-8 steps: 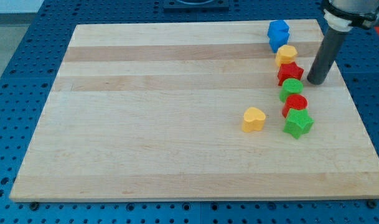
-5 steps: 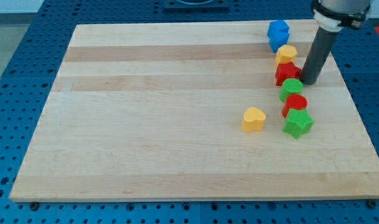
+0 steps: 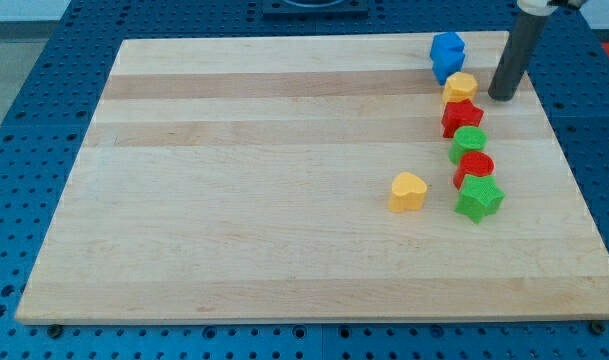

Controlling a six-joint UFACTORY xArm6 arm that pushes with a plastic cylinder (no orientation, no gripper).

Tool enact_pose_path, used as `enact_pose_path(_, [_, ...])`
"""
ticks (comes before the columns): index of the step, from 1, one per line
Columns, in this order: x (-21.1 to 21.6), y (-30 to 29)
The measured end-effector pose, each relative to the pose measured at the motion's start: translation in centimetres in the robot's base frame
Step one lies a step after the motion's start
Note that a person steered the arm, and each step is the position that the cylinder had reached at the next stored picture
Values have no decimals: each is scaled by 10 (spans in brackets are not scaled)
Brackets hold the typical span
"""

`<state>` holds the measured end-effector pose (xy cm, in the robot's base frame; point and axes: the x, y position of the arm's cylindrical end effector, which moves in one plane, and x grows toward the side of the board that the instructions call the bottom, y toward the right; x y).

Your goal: Move the yellow hexagon parallel to green circle

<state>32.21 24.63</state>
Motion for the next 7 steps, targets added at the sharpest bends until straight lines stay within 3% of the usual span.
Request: enact_pose_path(7, [3,-40])
